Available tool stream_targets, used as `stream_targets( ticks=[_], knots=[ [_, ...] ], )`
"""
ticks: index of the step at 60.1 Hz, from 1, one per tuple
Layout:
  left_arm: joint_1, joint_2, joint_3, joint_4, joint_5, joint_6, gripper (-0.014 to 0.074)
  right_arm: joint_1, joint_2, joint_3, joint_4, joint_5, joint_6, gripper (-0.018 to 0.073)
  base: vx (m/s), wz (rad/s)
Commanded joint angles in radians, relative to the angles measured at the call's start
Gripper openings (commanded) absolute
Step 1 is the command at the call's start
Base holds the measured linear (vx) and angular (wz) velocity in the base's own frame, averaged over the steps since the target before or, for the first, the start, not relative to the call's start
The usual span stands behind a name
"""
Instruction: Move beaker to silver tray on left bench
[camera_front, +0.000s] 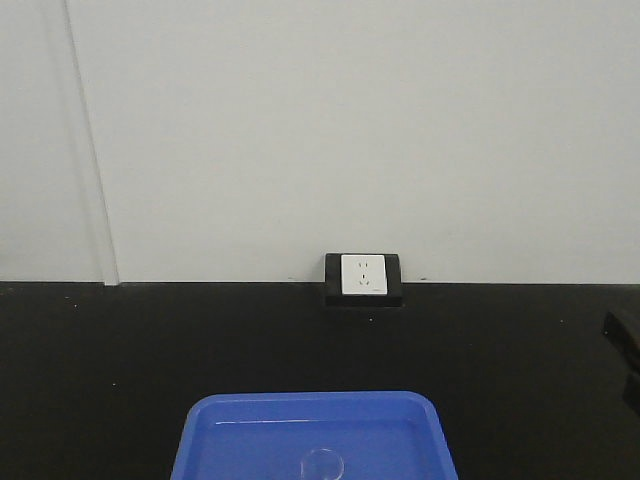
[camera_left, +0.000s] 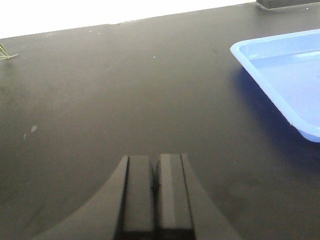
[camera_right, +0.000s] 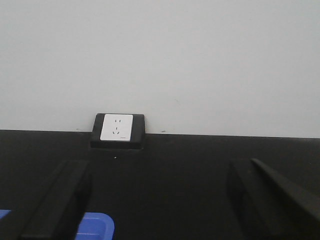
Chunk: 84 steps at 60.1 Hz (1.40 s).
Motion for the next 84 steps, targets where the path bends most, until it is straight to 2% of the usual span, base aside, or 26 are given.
stream_targets(
  ticks=[1, 6, 10, 27, 32, 44, 51, 55, 64, 75, 84],
  knots=[
    [-0.007, -0.007, 0.020, -0.003, -0.075, -0.002, 0.0001, 0.003, -0.005, -0.039, 0.013, -0.096, 0.019, 0.0727, 0.00, 0.00],
    [-0.007, -0.007, 0.020, -0.003, -0.075, -0.002, 0.0001, 0.022, -0.012, -0.036, 0.045, -0.092, 0.070, 0.0722, 0.00, 0.00],
    [-0.007, -0.007, 0.020, -0.003, -0.075, -0.002, 0.0001, 0.050, 0.014, -0.036, 0.022, -0.095, 0.062, 0.0709, 0.00, 0.00],
    [-0.007, -0.007, 0.020, -0.003, -0.075, -0.002, 0.0001, 0.254, 0.302, -0.030, -0.030, -0.097, 0.059, 0.0625, 0.00, 0.00],
    [-0.007, -0.007, 0.020, -0.003, -0.075, -0.002, 0.0001, 0.309, 0.408, 0.001, -0.030, -0.181, 0.059, 0.0602, 0.00, 0.00],
    [-0.007, -0.007, 0.020, -0.003, -0.075, -0.002, 0.0001, 0.410, 0.683, 0.098, -0.029, -0.596, 0.059, 0.0579, 0.00, 0.00],
    [-0.007, -0.007, 0.020, -0.003, -0.075, -0.002, 0.0001, 0.421, 0.804, 0.092, -0.030, -0.739, 0.059, 0.0579, 0.00, 0.00],
    [-0.007, -0.007, 0.020, -0.003, -0.075, -0.002, 0.0001, 0.419, 0.856, 0.078, -0.030, -0.775, 0.059, 0.0579, 0.00, 0.00],
    [-0.007, -0.007, 0.020, -0.003, -0.075, -0.002, 0.0001, 0.419, 0.962, 0.012, -0.040, -0.782, 0.059, 0.0579, 0.00, 0.00],
    [-0.007, -0.007, 0.020, -0.003, -0.075, -0.002, 0.0001, 0.419, 1.058, -0.101, -0.112, -0.783, 0.077, 0.0579, 0.00, 0.00],
    [-0.007, -0.007, 0.020, -0.003, -0.075, -0.002, 0.0001, 0.419, 1.138, -0.199, -0.115, -0.774, 0.142, 0.0579, 0.00, 0.00]
  ],
)
